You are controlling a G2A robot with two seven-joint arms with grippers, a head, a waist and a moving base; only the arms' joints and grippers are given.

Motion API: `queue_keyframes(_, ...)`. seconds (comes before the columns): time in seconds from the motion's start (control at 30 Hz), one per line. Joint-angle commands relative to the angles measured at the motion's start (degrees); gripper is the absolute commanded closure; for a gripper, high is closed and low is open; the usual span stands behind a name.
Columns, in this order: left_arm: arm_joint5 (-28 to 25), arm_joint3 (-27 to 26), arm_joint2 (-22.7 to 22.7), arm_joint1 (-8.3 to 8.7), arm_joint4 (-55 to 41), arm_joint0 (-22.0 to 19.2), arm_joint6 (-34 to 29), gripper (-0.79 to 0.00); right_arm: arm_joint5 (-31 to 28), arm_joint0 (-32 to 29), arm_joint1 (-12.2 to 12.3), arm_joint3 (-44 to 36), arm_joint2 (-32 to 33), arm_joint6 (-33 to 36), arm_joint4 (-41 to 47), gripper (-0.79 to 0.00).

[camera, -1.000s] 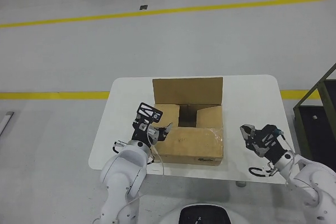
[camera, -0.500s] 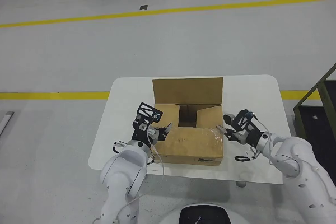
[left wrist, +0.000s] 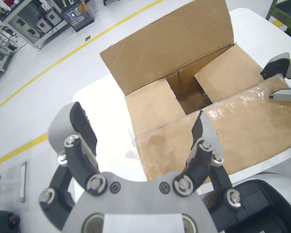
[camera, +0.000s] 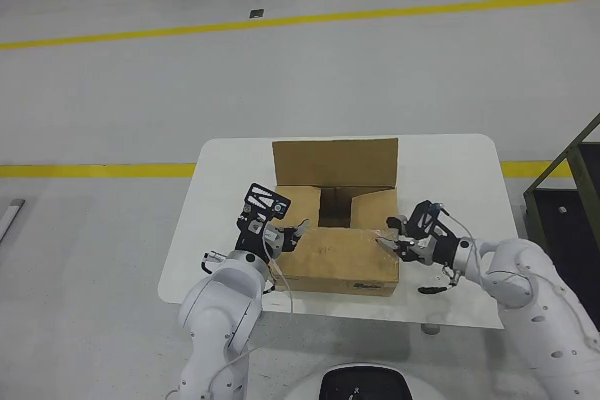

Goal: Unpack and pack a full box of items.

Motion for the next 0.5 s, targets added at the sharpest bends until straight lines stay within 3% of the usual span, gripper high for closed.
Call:
queue_keyframes(0.0,0.39,0.18,-0.02,0.05,-0.06,0.35,0.75,-0.785,-1.37,0.07,0.27,0.34,0.12,1.12,3.32,-0.366)
queue_keyframes(0.27,1.30,0.49,0.31,0.51,0.24,0.41,1.91,-0.785,-5.82,0.01,1.49,0.55,-0.07,6.28,13.24,-0.363)
queue_keyframes(0.47,1.88,0.58,0.39,0.68,0.41,0.17,2.01,-0.785,-7.88,-0.67,2.46,1.77,-1.26,10.46,27.37,-0.345)
